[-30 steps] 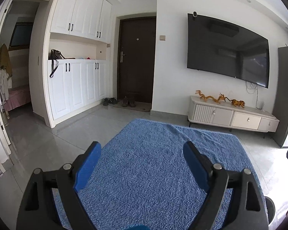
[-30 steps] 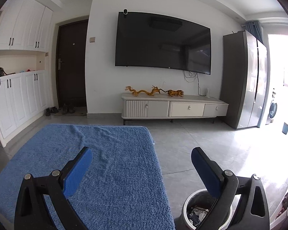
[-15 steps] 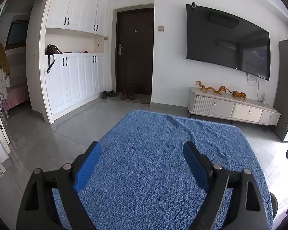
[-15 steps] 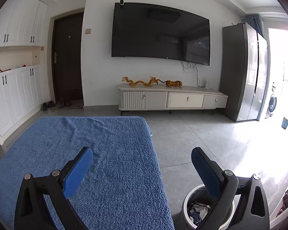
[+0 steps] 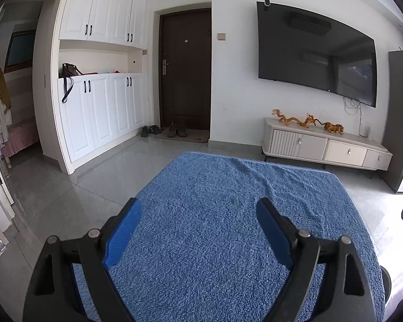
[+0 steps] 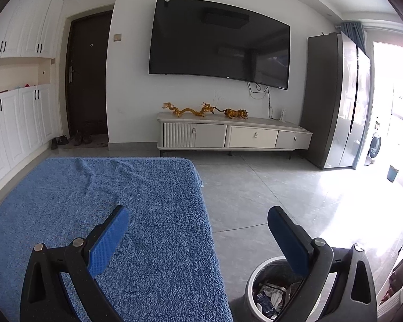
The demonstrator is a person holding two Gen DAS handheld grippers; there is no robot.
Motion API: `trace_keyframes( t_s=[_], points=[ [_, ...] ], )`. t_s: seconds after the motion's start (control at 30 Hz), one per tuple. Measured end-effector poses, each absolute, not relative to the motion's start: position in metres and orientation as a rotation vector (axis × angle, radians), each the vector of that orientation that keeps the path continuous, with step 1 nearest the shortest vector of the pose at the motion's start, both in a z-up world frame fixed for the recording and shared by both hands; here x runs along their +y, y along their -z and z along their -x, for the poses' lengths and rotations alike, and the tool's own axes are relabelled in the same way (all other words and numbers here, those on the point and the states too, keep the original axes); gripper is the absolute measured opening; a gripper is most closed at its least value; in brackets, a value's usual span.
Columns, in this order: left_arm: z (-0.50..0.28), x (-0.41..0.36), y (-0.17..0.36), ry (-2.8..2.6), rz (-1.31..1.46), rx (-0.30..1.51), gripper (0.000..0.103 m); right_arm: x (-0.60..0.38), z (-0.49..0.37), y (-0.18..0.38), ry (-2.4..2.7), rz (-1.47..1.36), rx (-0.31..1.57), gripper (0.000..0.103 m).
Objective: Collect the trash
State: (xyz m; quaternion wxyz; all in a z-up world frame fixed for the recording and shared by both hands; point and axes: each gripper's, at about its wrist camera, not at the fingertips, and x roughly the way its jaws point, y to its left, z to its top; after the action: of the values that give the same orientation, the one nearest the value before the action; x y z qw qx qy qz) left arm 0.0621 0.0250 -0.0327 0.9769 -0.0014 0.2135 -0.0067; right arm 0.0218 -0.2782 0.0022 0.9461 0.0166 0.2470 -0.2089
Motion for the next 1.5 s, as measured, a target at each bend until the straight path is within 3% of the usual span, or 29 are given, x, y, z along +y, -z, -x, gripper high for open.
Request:
trace_keyframes(
  t_s=[1.5],
  points=[
    [-0.05, 0.014, 0.022, 0.044, 0.003, 0.405, 0.087, -0.287, -0.009, -0.009, 0.472, -0.007, 0.47, 0.103]
  ],
)
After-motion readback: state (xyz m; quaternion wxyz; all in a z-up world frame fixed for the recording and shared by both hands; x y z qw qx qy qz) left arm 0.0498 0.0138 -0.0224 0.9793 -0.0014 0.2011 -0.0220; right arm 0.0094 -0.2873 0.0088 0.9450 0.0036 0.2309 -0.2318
